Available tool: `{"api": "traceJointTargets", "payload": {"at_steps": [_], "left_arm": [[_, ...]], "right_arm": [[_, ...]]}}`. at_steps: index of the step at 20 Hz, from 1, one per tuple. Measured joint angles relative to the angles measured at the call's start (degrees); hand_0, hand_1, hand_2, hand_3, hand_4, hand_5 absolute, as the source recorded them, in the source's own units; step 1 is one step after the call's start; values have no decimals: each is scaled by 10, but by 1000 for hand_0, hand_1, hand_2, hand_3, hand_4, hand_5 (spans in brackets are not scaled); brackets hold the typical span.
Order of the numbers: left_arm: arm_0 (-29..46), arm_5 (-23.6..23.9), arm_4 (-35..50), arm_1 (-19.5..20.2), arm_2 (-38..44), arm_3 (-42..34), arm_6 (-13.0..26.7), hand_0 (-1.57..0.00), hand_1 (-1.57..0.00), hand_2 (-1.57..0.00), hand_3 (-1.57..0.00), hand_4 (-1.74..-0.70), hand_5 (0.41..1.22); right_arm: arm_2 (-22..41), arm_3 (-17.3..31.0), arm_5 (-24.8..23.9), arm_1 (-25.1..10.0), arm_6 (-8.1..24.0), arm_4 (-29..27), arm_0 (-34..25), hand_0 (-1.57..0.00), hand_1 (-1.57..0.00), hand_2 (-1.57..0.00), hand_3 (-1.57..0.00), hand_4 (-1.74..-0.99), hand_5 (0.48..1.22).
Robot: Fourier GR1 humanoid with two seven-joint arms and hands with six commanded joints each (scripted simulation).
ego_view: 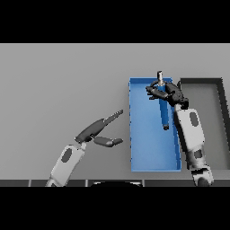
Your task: Pick up the blue pipe and place it into the blue bin.
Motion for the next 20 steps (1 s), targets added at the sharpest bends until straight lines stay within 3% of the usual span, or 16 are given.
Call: {"api": "traceJointTargets", "payload": {"at_steps": [1,3,6,8,10,13,16,20], "left_arm": [[7,-1,1,-3,-6,-8,-8,1,1,1,1,-920,491],[-3,2,0,-6,-3,-6,8,1,1,1,1,-921,493],[-3,0,0,-8,-4,2,1,1,1,1,1,-925,494],[1,0,3,-7,-4,-4,-1,1,1,1,1,-924,494],[8,3,-2,-10,-11,-6,-5,1,1,1,1,-926,496],[6,6,-4,-7,-7,-2,-5,1,1,1,1,-929,496],[7,3,-7,-2,-5,8,-13,1,1,1,1,-930,496],[2,-1,4,-4,-2,0,-3,1,1,1,1,-931,495]], "right_arm": [[24,15,-21,-9,-4,-29,-6,-1571,-1571,-1518,-455,-1626,1161],[89,49,-65,-44,0,-102,-26,-1084,-1025,-987,-291,-1469,1148],[183,67,-117,-100,0,-189,-51,-554,-525,-505,-148,-1339,1108],[234,36,-84,-133,0,-179,-58,-354,-335,-323,-95,-1279,1010],[283,-4,-56,-166,0,-144,-54,-227,-214,-206,-60,-1233,913],[325,-10,-36,-187,0,-151,-70,-115,-109,-105,-30,-1190,809],[362,-9,-34,-193,0,-149,-77,-59,-55,-53,-15,-1144,759],[362,-16,-21,-208,-3,-147,-76,-23,-22,-21,-6,-1095,718]]}}
